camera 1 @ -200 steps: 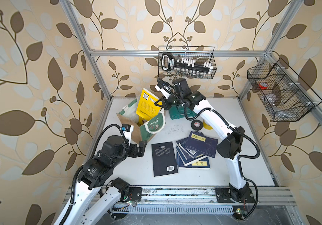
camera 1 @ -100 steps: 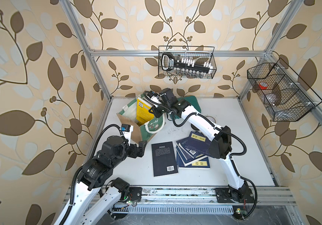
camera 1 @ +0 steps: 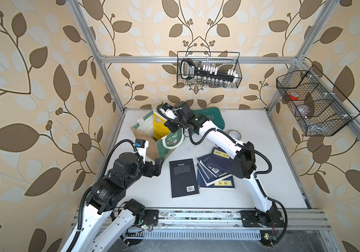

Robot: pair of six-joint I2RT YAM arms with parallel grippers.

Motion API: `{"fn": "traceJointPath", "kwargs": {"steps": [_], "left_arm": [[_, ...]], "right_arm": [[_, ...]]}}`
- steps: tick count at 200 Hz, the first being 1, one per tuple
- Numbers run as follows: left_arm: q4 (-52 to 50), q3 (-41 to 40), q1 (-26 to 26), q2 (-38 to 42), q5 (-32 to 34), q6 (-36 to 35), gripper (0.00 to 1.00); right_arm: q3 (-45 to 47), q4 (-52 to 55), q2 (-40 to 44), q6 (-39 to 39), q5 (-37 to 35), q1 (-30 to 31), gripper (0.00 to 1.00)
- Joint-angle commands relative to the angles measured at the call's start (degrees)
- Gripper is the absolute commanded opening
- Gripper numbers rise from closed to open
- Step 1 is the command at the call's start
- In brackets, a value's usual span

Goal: Put the books into the canvas bag
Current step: Place the book in the canvas bag.

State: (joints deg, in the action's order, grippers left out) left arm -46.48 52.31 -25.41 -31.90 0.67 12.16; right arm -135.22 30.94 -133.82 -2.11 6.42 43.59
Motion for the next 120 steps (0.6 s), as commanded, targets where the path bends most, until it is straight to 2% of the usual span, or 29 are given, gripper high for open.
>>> {"fn": "traceJointPath", "kwargs": {"steps": [1, 49, 76, 100, 120], "left_arm": [[1.56, -0.06, 0.54, 0.51, 1.10, -0.39, 0.99], [1.46, -0.05, 0.62, 0.26, 0.84, -0.39, 0.99], [1.73, -0.37, 0.62, 0.04, -0.76, -0.29, 0.99], [2.44, -0.85, 0.62, -1.10, -4.37, -0.31, 0.99], [2.53, -0.81, 0.62, -2.99, -6.77, -0.03, 0.99]], "right_arm": [[-2.14, -2.37, -0.75, -0.35, -1.85, -0.17, 0.35], [-3.67, -2.42, 0.07, -0.86, -2.30, -0.22, 0.54], [-3.29, -2.55, 3.03, -0.97, -1.71, -0.18, 0.70], [1.30, -2.79, 8.36, -0.87, -1.16, -0.23, 0.82], [8.56, -2.81, 13.72, -0.61, -0.93, -0.20, 0.91]]}}
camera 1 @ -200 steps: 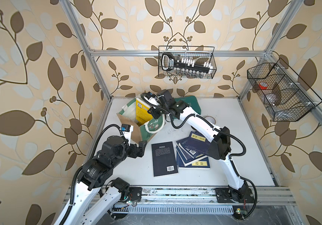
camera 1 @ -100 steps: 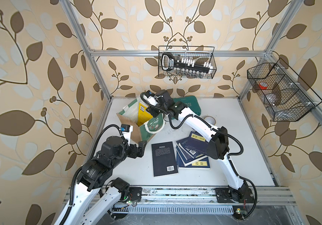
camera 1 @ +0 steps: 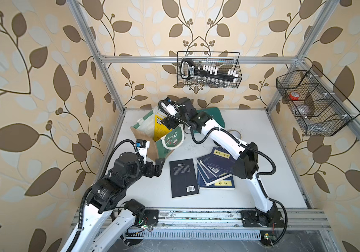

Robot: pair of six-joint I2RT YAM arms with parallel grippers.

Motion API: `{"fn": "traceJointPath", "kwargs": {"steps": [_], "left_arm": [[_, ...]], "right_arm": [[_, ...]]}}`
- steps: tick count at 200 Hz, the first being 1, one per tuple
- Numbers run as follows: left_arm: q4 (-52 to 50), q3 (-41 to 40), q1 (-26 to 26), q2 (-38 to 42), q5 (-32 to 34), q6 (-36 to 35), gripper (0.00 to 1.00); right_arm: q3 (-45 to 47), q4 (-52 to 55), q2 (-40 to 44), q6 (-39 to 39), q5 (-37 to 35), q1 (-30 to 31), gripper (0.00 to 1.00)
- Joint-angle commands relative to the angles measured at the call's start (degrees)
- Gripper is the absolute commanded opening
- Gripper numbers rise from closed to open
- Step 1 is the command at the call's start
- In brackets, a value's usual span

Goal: Put the books into the canvas bag
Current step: Place the book in the canvas bag.

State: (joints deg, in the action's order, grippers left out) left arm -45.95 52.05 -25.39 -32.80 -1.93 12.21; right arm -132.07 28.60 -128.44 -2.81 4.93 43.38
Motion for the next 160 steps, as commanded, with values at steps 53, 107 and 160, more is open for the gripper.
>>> {"fn": "traceJointPath", "kwargs": {"steps": [53, 107, 160], "left_arm": [[2.42, -0.24, 0.60, -8.48, -11.46, 1.82, 0.99], [7.25, -5.60, 0.53, -9.04, -20.08, 14.70, 0.99], [13.04, -15.34, 0.52, -6.18, -20.50, 23.08, 0.99]], "right_arm": [[30.05, -0.60, 24.69, 2.94, -1.09, -0.39, 0.98], [54.83, -2.44, 39.03, 10.38, 4.06, 0.67, 0.98], [70.10, -5.89, 43.04, 19.24, 4.00, 7.52, 0.98]]}}
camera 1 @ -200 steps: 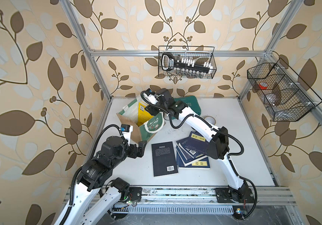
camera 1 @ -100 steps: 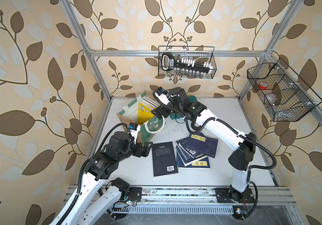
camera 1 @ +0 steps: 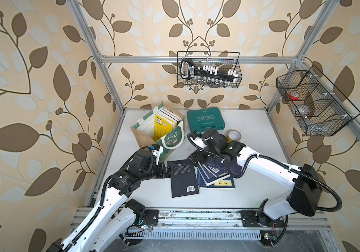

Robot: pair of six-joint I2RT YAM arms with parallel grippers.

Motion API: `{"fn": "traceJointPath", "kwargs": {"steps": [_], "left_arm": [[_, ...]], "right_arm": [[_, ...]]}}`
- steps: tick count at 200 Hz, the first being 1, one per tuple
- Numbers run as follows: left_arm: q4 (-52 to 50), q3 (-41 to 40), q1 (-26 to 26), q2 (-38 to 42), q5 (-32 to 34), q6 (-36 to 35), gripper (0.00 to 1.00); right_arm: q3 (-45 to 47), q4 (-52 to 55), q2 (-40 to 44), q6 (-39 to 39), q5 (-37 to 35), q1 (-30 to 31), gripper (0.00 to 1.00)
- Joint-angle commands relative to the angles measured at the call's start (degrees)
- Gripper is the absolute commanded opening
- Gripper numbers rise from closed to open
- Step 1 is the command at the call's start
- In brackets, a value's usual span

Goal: Put the books into the canvas bag
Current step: Place the book in the canvas bag, then pick up the book from the center of the board.

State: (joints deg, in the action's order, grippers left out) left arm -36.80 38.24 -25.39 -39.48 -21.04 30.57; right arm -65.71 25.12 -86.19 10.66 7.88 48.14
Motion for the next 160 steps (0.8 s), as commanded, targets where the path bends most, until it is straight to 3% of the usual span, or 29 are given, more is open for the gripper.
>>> {"fn": "traceJointPath", "kwargs": {"steps": [1, 55, 160], "left_arm": [[3.90, -1.65, 0.52, 0.49, -1.38, 4.78, 0.99], [6.26, -6.72, 0.51, -1.15, 1.79, 9.38, 0.99], [8.39, -10.63, 0.51, -5.99, 3.75, 9.69, 0.99]], "right_arm": [[3.96, -2.47, 0.78, 5.87, 0.98, 2.93, 0.98], [7.98, -6.63, -5.73, 12.66, 0.45, 4.69, 0.98], [-0.99, -4.43, -20.56, 15.39, -12.07, 5.12, 0.98]]}}
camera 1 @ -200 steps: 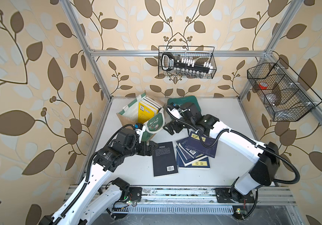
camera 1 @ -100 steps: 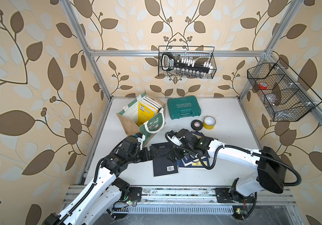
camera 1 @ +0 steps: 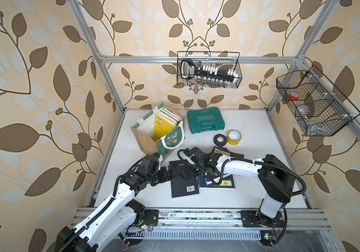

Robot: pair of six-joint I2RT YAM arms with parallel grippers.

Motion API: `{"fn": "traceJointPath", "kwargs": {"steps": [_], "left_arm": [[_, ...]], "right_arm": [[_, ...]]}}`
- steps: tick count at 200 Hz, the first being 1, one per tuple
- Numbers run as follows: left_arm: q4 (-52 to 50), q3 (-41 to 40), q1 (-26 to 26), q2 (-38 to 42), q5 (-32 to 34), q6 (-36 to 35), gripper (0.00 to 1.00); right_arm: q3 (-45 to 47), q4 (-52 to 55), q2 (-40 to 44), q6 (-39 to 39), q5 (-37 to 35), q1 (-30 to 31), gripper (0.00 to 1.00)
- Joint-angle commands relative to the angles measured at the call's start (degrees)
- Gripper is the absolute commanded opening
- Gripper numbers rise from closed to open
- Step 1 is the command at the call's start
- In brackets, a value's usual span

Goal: Put the books into the canvas bag
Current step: Pick up the book from the center of the board.

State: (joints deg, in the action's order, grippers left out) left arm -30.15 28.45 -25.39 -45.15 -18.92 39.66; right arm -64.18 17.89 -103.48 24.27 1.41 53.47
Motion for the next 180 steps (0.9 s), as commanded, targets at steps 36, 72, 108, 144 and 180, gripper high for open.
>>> {"fn": "traceJointPath", "kwargs": {"steps": [36, 72, 108, 144, 180], "left_arm": [[2.05, -1.05, 0.51, -3.13, 2.28, -0.28, 0.99], [4.39, -1.24, 0.51, -7.73, 2.57, -0.03, 0.99], [8.02, -1.72, 0.60, -12.38, 2.73, 1.35, 0.99], [12.28, -2.38, 0.78, -16.07, 2.15, 2.32, 0.99], [15.90, -3.50, 1.72, -20.56, 0.77, 3.39, 0.99]], "right_arm": [[-4.49, 3.24, -6.04, 2.75, -8.09, -0.24, 0.98], [-5.34, 1.55, -8.81, 1.71, -3.45, -0.21, 0.98], [-2.71, -4.58, -7.82, 0.13, 3.95, 0.05, 0.98], [2.33, -11.23, -4.91, -1.07, 10.59, 0.08, 0.98], [5.19, -15.04, -4.11, -1.07, 15.05, 0.31, 0.98]]}}
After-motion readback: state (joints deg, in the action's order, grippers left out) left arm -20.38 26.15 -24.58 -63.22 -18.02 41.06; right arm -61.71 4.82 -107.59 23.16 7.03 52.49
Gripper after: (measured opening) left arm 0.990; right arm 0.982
